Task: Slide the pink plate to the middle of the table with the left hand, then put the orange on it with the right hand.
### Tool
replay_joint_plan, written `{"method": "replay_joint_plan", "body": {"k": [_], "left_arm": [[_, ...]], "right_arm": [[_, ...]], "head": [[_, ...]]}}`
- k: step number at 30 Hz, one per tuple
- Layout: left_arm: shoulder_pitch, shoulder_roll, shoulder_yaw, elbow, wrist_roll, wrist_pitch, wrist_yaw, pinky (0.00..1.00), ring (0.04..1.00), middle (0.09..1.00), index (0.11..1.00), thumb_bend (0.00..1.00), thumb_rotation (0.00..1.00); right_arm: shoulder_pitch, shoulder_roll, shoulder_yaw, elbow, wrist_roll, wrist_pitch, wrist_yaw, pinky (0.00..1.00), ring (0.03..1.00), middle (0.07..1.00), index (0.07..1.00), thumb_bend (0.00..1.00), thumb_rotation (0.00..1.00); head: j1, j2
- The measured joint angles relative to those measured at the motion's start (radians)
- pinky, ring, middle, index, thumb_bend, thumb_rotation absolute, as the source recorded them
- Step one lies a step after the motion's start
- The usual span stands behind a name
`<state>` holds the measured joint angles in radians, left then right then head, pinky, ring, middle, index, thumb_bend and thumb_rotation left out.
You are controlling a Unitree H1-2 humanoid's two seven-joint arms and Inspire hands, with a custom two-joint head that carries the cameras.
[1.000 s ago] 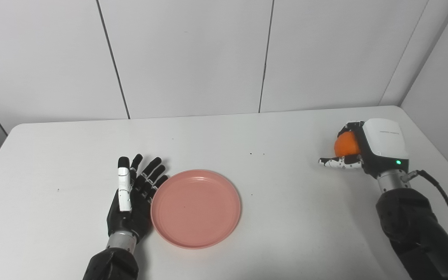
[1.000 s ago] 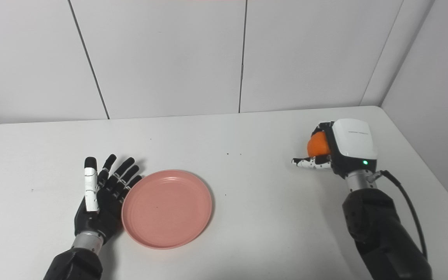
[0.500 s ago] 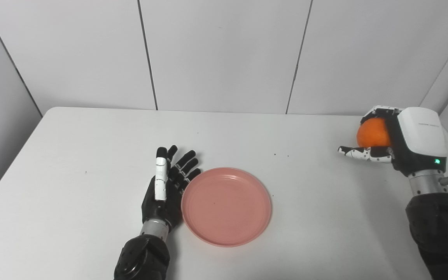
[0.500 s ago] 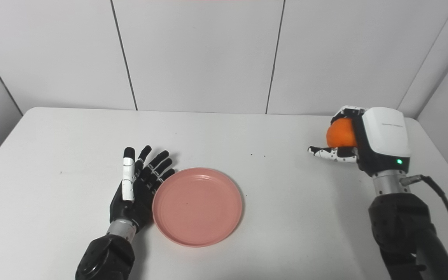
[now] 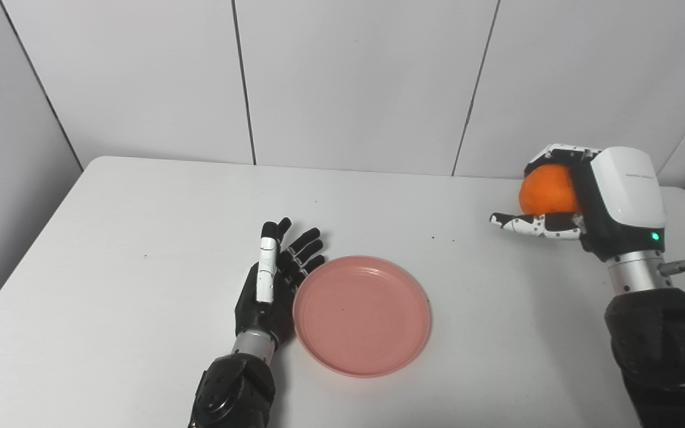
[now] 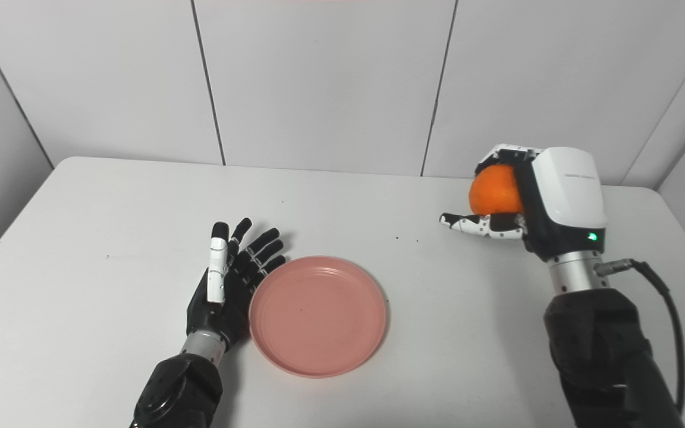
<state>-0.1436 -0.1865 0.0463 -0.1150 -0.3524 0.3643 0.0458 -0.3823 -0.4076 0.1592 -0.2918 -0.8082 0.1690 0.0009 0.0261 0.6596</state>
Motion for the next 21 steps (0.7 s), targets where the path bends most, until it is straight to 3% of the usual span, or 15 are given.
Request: {"method": "replay_joint_plan", "body": {"k": [11, 21], "left_arm": [[0.0, 0.0, 0.013, -0.004, -0.021, 0.004, 0.0, 0.82, 0.825, 0.772, 0.932, 0.83, 0.8], [0.0, 0.0, 0.013, -0.004, -0.022, 0.006, 0.0, 0.82, 0.834, 0.777, 0.944, 0.81, 0.8]], "right_arm": [[-0.018, 0.09, 0.085, -0.063, -0.054, -0.007, 0.079, 0.11, 0.165, 0.246, 0.266, 0.69, 0.17], [-0.014, 0.151, 0.135, -0.115, -0.052, -0.028, 0.14, 0.12, 0.173, 0.247, 0.269, 0.68, 0.23]], "head": [[-0.015, 0.005], [-0.017, 0.005]]}}
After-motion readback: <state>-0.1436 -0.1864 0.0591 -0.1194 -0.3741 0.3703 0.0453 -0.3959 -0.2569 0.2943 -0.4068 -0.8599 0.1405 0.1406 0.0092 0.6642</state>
